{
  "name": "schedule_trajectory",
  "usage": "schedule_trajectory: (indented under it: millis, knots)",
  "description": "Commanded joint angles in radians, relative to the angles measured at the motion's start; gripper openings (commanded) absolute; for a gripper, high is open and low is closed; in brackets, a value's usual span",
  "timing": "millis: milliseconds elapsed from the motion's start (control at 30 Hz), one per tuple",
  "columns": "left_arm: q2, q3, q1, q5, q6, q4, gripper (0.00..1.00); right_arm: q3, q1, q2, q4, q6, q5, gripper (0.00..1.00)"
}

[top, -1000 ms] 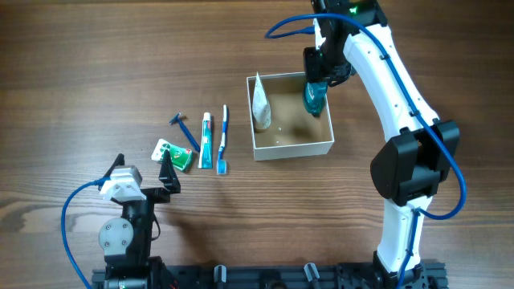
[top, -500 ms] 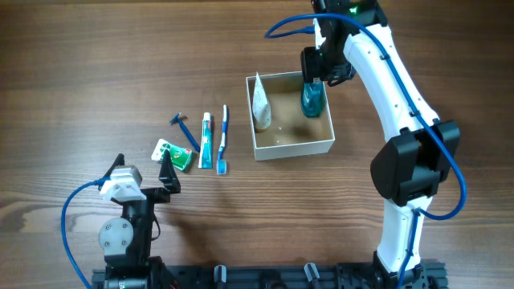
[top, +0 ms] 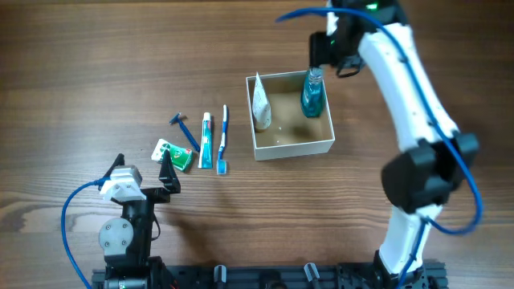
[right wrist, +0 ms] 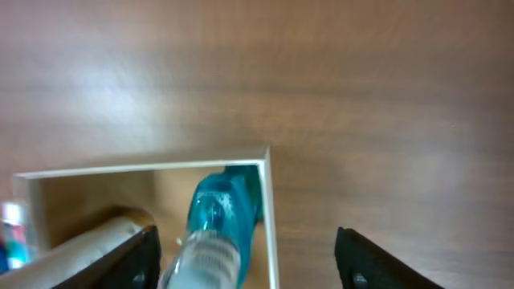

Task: Pack container
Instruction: 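Raise the right gripper and withdraw it to the right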

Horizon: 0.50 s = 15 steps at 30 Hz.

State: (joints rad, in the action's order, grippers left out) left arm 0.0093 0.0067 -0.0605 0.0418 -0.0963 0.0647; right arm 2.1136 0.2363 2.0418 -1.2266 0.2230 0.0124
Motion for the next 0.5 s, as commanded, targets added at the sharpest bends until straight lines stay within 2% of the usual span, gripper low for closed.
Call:
schedule_trajectory:
  millis: [0, 100, 233, 467]
  knots:
    - [-0.003, -0.001, 0.005, -0.009, -0.017, 0.011, 1.00, 0.047, -0.072, -0.187, 0.032, 0.040, 0.026, 0.76]
    - [-0.003, -0.001, 0.005, -0.010, -0.017, 0.011, 1.00, 0.047, -0.149, -0.266, 0.050, 0.069, 0.025, 0.78]
    - [-0.003, -0.001, 0.005, -0.010, -0.017, 0.011, 1.00, 0.047, -0.262, -0.334, 0.050, 0.083, 0.064, 0.87]
    - [-0.003, -0.001, 0.005, -0.009, -0.017, 0.011, 1.00, 0.019, -0.438, -0.330, -0.052, 0.157, 0.237, 1.00]
